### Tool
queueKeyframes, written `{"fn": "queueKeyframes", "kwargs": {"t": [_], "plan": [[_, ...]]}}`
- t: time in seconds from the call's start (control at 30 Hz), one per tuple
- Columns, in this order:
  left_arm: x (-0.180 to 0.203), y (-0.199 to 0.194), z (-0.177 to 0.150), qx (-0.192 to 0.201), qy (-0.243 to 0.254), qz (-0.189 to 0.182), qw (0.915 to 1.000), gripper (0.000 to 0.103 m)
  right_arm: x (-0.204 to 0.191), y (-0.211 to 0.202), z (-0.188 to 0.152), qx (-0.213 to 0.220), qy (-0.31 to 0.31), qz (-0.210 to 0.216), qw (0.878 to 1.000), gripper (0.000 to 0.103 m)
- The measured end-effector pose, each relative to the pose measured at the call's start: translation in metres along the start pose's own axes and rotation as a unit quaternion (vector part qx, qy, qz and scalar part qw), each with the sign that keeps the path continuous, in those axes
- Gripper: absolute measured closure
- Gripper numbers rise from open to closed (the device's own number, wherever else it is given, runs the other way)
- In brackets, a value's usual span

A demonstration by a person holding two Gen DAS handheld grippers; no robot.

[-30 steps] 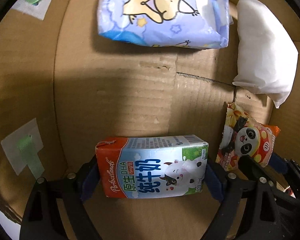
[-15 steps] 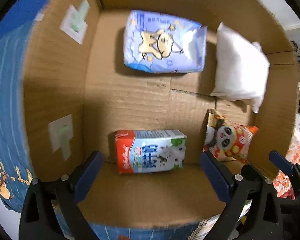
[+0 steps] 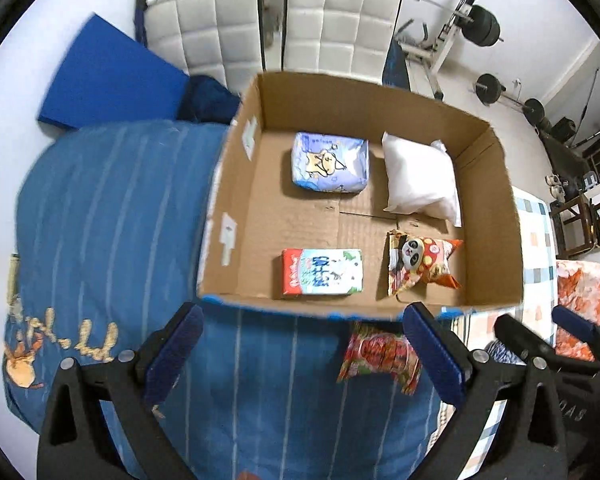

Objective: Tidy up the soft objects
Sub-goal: 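Grasp the red snack bag with the left tool while the right tool grasps the yarn ball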

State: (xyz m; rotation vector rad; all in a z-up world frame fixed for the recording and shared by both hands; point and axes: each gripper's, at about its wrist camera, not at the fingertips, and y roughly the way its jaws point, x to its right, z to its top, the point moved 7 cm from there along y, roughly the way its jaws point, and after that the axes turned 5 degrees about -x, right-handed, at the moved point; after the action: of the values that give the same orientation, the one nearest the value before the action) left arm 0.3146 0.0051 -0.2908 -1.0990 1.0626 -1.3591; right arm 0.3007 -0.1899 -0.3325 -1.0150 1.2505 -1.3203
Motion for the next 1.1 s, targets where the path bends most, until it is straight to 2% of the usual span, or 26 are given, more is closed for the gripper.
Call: {"fn": "queueKeyframes", "kwargs": {"t": [0.17,0.4,0.57,0.7,0.87,1.1], "plan": [[-0.006,-0.042,-0.02,0.035,0.01,0.01,0.9993,0.0,-0.002,-0.032,-0.029,0.027,0.005,0.0,1.0,0.0],[0.005,-0.09,-0.042,0.086,0.031,0.016,0.9957,0.0,-0.006,-0.077,-0.065,0.057,0.004,0.005,0.998,0.0],[0.01,-0.118,-0.057,0.106,0.042,0.014,0.9934,0.0,-0.004,-0.113,-0.083,0.087,0.009,0.004,0.996,0.0],[0.013,-0.132,-0.065,0.113,0.046,0.008,0.9924,0.001,-0.001,-0.135,-0.092,0.105,0.01,-0.001,0.994,0.0],[0.013,-0.139,-0.074,0.109,0.038,-0.004,0.9933,0.001,0.001,-0.147,-0.101,0.108,0.017,0.008,0.994,0.0],[0.026,-0.126,-0.074,0.092,0.048,-0.012,0.9945,0.0,0.018,-0.138,-0.101,0.094,0.033,0.009,0.995,0.0]]}}
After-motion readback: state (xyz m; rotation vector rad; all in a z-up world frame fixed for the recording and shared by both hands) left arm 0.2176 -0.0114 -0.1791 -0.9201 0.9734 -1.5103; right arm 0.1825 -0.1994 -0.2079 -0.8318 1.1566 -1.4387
